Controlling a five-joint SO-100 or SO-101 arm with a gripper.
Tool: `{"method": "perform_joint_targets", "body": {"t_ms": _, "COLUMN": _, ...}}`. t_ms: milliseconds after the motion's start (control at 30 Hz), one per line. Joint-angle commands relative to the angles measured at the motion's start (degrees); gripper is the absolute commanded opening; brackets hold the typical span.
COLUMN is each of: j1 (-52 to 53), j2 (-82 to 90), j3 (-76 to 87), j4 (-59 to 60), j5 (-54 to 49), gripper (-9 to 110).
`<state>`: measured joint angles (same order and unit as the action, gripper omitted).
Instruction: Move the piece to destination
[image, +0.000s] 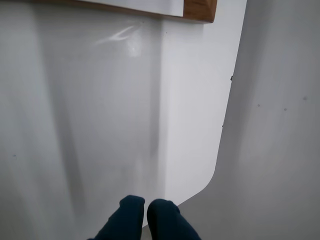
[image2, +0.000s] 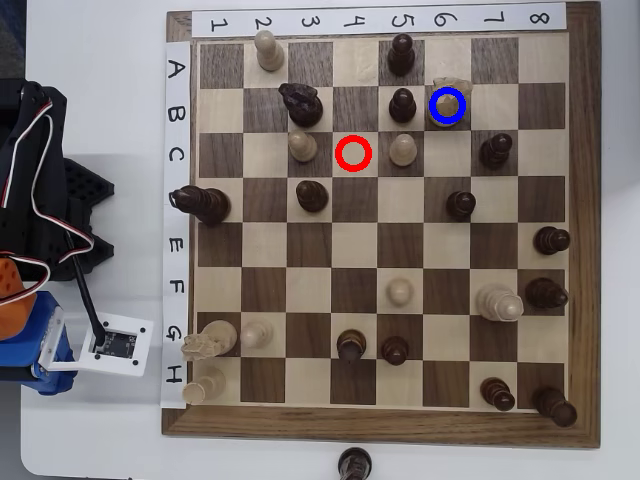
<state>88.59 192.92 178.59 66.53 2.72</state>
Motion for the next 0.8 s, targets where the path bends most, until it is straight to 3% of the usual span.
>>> {"method": "perform_joint_targets", "body": {"t_ms": 0, "j1": 1.0, "j2": 3.4, "j3": -0.2, "j4": -1.3, "j5": -0.3, "gripper": 0}}
{"method": "perform_joint_targets", "body": {"t_ms": 767, "j1": -1.8, "j2": 3.4, "j3": -0.1, "j4": -1.9, "j5": -3.5, "gripper": 0}}
